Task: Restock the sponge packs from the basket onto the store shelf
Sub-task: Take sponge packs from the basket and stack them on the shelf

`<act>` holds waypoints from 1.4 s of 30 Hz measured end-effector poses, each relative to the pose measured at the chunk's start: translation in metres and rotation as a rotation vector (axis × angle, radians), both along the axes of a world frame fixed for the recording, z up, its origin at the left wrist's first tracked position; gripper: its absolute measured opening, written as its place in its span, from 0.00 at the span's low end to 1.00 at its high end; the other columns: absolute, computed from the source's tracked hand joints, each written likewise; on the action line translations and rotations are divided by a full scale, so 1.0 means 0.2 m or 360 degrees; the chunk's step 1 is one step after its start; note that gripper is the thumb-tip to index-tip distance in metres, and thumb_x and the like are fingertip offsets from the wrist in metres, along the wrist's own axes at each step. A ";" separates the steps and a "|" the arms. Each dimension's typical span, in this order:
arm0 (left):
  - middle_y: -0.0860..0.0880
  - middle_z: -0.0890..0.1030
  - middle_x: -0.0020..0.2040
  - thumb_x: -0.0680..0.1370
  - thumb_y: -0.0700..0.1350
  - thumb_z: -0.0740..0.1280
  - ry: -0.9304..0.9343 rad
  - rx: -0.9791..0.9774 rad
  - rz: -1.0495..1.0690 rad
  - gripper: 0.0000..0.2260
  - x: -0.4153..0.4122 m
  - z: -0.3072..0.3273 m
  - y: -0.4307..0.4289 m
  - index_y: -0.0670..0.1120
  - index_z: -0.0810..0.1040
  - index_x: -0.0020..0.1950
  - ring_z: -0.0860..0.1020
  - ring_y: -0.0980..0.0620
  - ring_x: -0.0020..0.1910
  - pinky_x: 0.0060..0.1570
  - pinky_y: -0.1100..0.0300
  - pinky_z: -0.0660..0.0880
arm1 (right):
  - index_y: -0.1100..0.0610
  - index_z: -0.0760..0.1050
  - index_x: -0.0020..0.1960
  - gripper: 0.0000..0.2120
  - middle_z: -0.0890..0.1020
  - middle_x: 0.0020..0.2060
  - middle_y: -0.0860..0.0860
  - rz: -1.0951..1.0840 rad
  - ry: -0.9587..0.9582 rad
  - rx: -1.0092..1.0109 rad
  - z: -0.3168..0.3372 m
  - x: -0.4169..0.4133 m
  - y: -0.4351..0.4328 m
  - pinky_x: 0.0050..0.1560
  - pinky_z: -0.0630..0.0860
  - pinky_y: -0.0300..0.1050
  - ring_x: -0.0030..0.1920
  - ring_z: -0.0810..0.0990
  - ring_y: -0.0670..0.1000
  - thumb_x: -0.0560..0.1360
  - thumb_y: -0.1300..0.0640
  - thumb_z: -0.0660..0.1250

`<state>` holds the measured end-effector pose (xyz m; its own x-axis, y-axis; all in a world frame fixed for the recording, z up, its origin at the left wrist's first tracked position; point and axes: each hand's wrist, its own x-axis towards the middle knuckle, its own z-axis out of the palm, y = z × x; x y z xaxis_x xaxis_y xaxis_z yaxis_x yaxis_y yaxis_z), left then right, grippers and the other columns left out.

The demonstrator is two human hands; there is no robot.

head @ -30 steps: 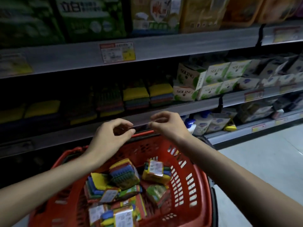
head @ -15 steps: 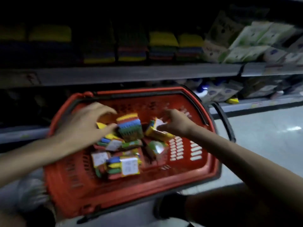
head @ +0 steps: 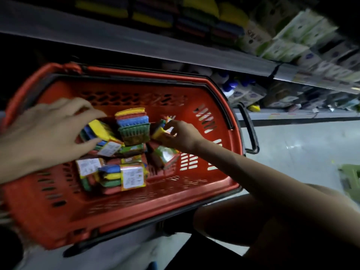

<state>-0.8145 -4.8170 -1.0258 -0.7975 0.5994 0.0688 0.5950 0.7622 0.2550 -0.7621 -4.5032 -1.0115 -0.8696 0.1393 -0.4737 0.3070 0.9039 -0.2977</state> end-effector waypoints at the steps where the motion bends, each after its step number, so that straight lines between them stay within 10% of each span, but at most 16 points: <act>1: 0.49 0.76 0.59 0.70 0.66 0.61 -0.0020 -0.0019 -0.0035 0.29 -0.01 0.05 0.05 0.53 0.76 0.66 0.78 0.40 0.52 0.46 0.44 0.77 | 0.52 0.79 0.65 0.21 0.85 0.58 0.55 0.0013 -0.0030 0.0014 -0.01 0.00 -0.01 0.44 0.68 0.41 0.58 0.83 0.57 0.74 0.49 0.76; 8: 0.50 0.73 0.67 0.75 0.62 0.68 -0.0140 -0.0166 -0.0045 0.28 -0.05 0.10 0.19 0.56 0.71 0.73 0.72 0.44 0.65 0.58 0.46 0.71 | 0.62 0.82 0.61 0.18 0.83 0.51 0.53 0.0099 0.0007 -0.0027 -0.03 -0.01 -0.08 0.42 0.66 0.25 0.53 0.82 0.50 0.73 0.61 0.77; 24: 0.43 0.71 0.70 0.77 0.58 0.65 0.0053 -0.0566 -0.0185 0.28 0.00 0.11 0.02 0.51 0.67 0.76 0.72 0.41 0.67 0.62 0.44 0.71 | 0.54 0.66 0.71 0.39 0.74 0.62 0.58 0.0049 -0.0139 0.0467 -0.06 -0.01 -0.04 0.60 0.75 0.54 0.62 0.75 0.61 0.71 0.30 0.68; 31: 0.42 0.76 0.65 0.74 0.58 0.70 0.0062 -0.0760 -0.0133 0.28 0.02 0.10 -0.22 0.50 0.74 0.72 0.76 0.40 0.62 0.56 0.45 0.75 | 0.52 0.63 0.74 0.34 0.70 0.67 0.56 0.0337 -0.0107 0.0664 -0.06 0.07 -0.05 0.61 0.74 0.52 0.67 0.72 0.59 0.72 0.51 0.74; 42: 0.40 0.78 0.62 0.66 0.55 0.78 0.0055 -0.0860 0.0061 0.30 0.02 0.08 -0.63 0.47 0.79 0.66 0.78 0.39 0.57 0.48 0.46 0.79 | 0.52 0.58 0.79 0.39 0.68 0.70 0.56 0.0617 0.0008 0.0551 -0.12 0.06 -0.34 0.66 0.72 0.53 0.70 0.68 0.58 0.73 0.55 0.74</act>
<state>-0.8104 -4.9438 -1.0107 -0.8221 0.5273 -0.2147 0.5653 0.8006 -0.1984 -0.7497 -4.5719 -1.0361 -0.8907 -0.0457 -0.4524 -0.0705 0.9968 0.0380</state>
